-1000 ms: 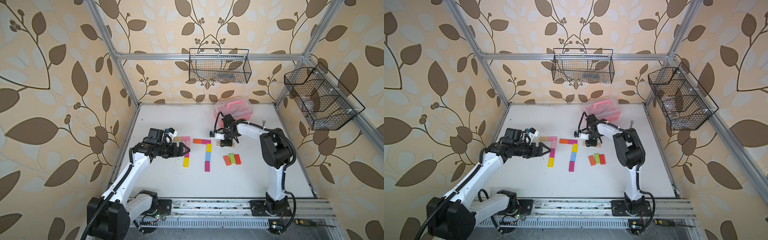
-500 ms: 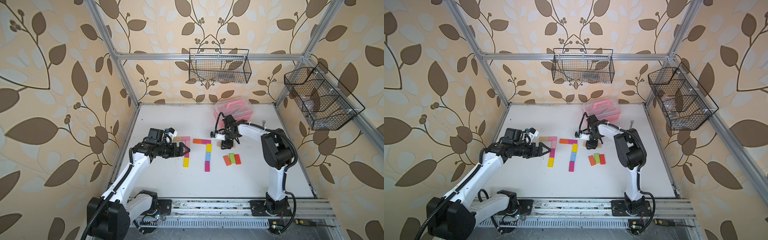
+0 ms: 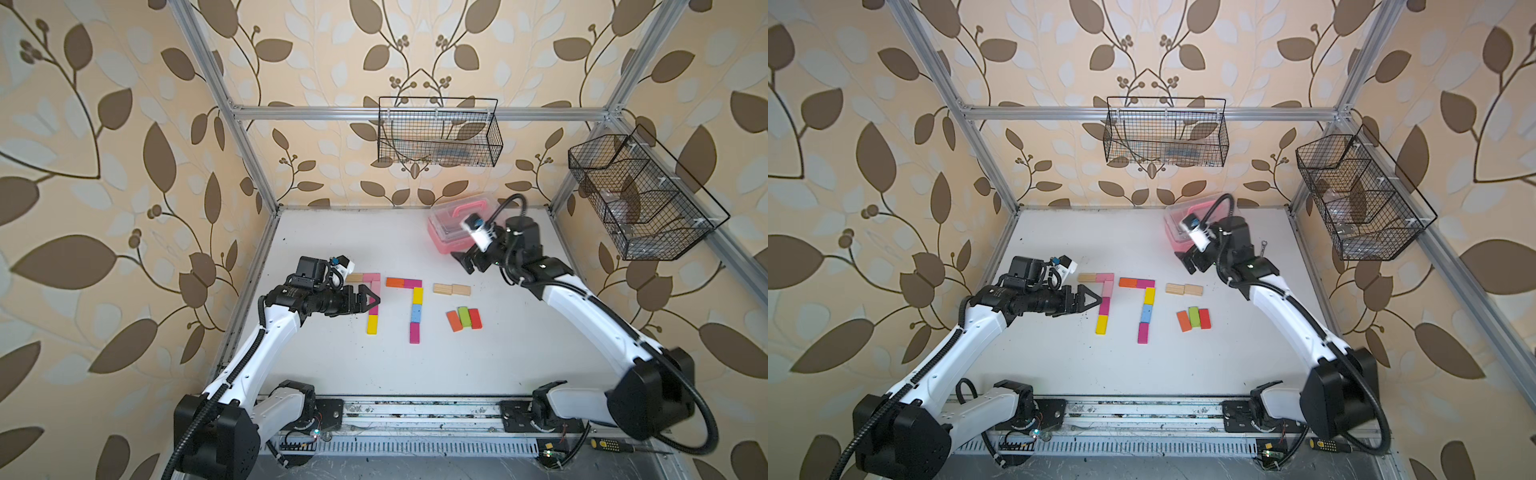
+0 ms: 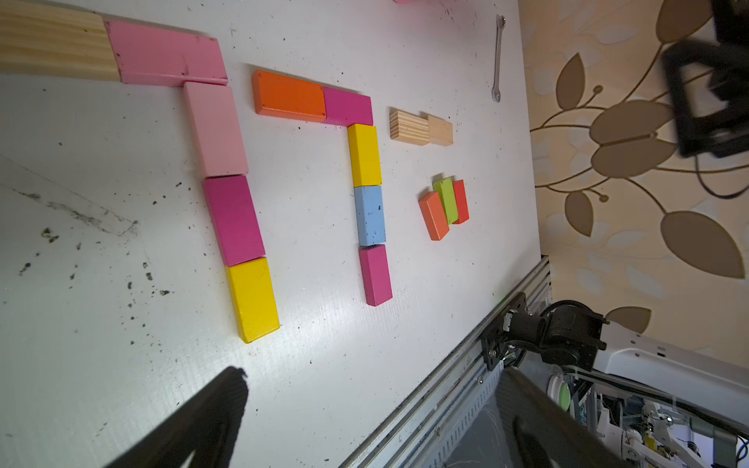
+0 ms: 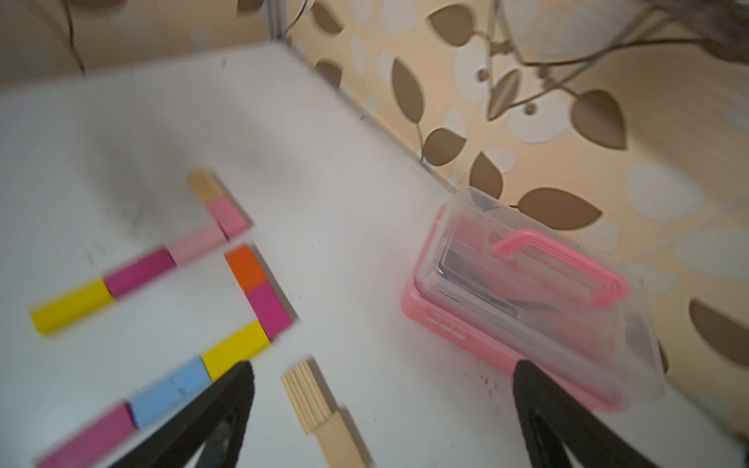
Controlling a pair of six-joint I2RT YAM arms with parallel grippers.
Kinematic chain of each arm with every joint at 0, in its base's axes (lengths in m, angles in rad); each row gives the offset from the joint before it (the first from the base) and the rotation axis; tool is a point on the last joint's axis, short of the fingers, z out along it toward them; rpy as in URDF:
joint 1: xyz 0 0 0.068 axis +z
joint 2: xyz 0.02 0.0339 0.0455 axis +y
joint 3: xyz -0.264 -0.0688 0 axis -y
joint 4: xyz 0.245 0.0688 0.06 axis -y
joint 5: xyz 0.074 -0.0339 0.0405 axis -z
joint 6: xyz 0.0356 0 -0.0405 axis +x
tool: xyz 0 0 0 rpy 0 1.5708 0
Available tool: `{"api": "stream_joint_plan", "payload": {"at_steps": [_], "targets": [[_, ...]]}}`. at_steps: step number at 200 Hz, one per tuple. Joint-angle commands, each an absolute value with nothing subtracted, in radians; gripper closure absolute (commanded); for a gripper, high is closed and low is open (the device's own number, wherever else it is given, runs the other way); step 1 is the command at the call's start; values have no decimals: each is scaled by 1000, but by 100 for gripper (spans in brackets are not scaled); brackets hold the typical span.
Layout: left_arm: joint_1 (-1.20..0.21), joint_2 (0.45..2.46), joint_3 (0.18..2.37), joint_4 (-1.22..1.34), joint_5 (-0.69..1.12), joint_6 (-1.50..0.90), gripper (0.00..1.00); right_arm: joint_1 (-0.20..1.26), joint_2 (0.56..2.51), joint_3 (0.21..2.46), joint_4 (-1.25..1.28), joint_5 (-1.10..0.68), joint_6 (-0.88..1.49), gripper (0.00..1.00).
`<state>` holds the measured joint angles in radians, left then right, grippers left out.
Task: Assemble the number 7 with building blocks
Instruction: Adjust the building block at the center of the board, then move the building block to the center of the board.
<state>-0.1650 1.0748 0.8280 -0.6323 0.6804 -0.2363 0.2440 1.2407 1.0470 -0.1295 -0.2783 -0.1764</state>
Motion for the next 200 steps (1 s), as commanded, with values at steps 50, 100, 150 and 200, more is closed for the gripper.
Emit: {"api": "stream_joint_plan", "payload": {"at_steps": [50,100,150,200], "targets": [[-182,1021,805,-588,752,-229,1,176,1146,871,-490,-368,444,2],[-259,1071,798,-555,831,-230,1,424,1200,775,-614,-169,478,7],[-403,1109,812,-600,773,-206,1,612,1437,880,-618,-18,497,25],[-405,1100,817,-609,755,-201,1,699,1569,990,-634,49,512,37]]}}
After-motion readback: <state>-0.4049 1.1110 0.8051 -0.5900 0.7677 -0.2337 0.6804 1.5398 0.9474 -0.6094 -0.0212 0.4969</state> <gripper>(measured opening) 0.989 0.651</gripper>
